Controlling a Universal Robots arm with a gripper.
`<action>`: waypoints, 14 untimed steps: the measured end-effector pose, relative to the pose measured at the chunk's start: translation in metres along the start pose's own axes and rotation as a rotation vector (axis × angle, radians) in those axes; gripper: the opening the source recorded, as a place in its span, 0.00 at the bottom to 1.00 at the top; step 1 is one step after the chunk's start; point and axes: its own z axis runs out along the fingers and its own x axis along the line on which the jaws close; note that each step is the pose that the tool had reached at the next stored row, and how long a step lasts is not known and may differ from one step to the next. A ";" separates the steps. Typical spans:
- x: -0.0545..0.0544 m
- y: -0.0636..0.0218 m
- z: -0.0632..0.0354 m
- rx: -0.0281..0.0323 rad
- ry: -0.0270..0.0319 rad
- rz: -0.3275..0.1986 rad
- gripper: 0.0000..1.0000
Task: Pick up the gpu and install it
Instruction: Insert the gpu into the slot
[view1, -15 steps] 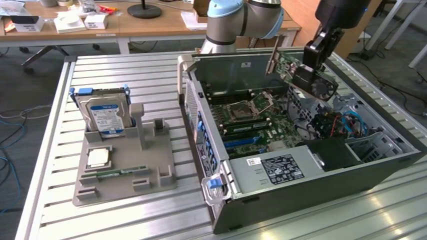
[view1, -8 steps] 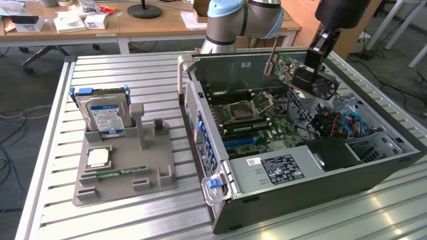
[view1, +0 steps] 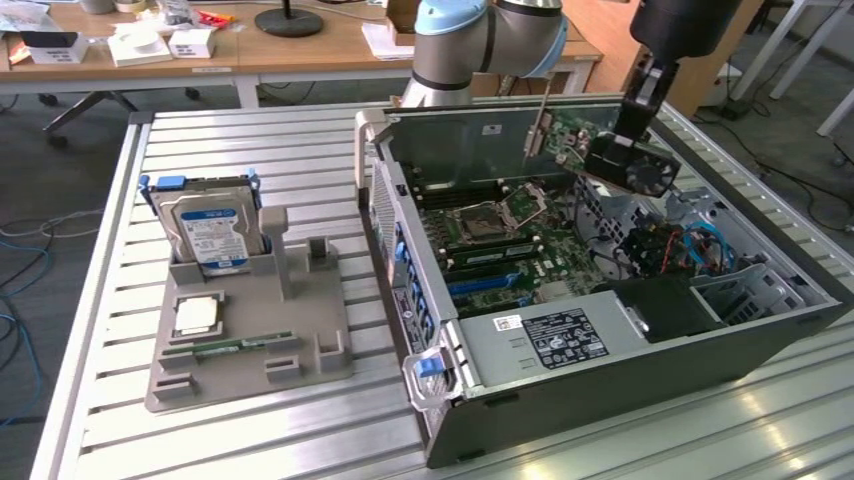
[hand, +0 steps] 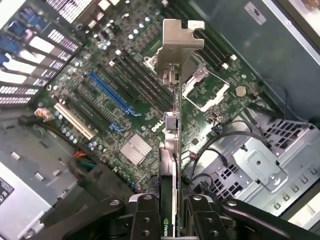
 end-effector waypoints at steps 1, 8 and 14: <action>0.000 0.0000 0.0000 0.0009 0.0005 -0.015 0.26; 0.001 0.0005 -0.0001 0.0091 0.0060 -0.121 0.26; 0.001 0.0010 0.0000 0.0186 0.0131 -0.208 0.26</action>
